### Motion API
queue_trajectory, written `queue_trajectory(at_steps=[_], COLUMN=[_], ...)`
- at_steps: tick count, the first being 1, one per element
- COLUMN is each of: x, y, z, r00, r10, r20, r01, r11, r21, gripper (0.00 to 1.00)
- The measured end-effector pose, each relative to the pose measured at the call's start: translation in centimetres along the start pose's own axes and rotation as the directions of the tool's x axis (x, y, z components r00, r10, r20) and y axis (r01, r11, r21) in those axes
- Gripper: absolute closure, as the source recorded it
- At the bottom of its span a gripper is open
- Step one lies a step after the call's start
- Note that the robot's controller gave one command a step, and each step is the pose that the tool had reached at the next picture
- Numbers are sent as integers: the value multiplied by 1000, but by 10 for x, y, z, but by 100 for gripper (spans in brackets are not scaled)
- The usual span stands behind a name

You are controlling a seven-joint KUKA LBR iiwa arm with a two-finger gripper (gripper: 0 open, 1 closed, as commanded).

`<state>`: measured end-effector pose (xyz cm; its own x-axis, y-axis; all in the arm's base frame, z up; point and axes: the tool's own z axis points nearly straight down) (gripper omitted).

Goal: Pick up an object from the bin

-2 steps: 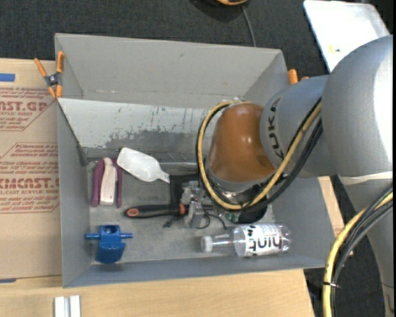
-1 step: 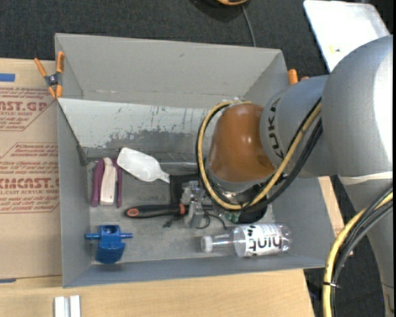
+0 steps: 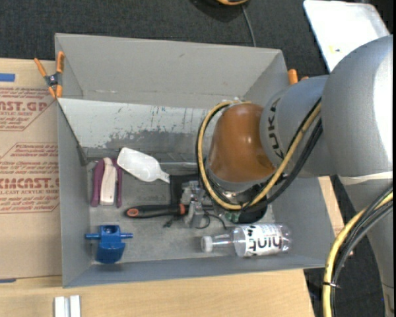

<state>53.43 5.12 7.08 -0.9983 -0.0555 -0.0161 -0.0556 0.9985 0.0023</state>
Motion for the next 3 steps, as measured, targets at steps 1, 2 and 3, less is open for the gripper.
queue_trajectory(at_steps=[1, 2, 3], x=[0, 5, 5], y=[0, 4, 4], z=[0, -55, -55], r00=[1000, 969, 969], r10=[0, -249, -249], r20=[0, 1, 1], r01=[0, 249, 249], r11=[1000, 969, 969], r21=[0, 0, 0], gripper=[100, 100, 100])
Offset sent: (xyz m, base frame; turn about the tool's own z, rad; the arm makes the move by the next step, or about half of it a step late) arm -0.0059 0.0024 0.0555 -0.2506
